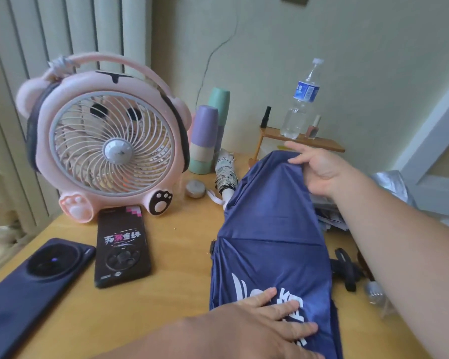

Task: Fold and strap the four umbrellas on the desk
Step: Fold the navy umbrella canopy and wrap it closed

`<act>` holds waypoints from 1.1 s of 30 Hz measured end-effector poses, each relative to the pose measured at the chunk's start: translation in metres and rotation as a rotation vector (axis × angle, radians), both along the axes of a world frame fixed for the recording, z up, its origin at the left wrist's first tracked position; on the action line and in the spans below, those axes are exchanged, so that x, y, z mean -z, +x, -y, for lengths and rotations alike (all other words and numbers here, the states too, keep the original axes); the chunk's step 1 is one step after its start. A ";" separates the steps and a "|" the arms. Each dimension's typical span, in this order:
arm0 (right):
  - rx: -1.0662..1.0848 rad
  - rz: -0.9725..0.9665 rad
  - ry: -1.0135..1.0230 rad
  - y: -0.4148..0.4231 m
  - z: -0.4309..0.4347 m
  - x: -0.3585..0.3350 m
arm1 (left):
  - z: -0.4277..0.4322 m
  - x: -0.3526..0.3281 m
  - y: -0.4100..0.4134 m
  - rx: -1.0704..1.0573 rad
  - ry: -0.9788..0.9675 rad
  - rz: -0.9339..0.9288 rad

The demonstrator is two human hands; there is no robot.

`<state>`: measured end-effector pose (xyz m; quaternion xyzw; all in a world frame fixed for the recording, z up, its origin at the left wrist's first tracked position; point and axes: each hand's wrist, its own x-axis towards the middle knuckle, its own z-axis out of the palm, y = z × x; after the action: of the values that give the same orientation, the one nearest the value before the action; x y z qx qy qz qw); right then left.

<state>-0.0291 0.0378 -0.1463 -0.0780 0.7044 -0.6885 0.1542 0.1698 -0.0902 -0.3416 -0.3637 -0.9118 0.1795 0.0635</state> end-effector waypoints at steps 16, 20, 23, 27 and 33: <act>0.048 -0.182 0.143 0.032 -0.035 -0.023 | -0.005 0.003 -0.002 0.032 0.008 0.026; 0.155 -0.339 -0.034 0.046 -0.039 -0.016 | -0.008 -0.002 0.006 0.071 0.209 0.123; 0.110 -0.265 -0.186 0.087 -0.046 0.004 | 0.001 -0.013 0.003 0.041 0.154 0.060; 0.141 -0.101 -0.308 0.145 -0.063 0.034 | -0.003 -0.016 0.007 0.047 0.174 0.150; 0.203 -0.046 -0.253 0.187 -0.085 0.082 | -0.013 -0.038 0.017 0.181 0.498 0.458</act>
<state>0.1576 0.1224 -0.2283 -0.0410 0.6195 -0.7818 0.0568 0.1873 -0.0775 -0.3032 -0.4471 -0.8824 -0.1409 -0.0402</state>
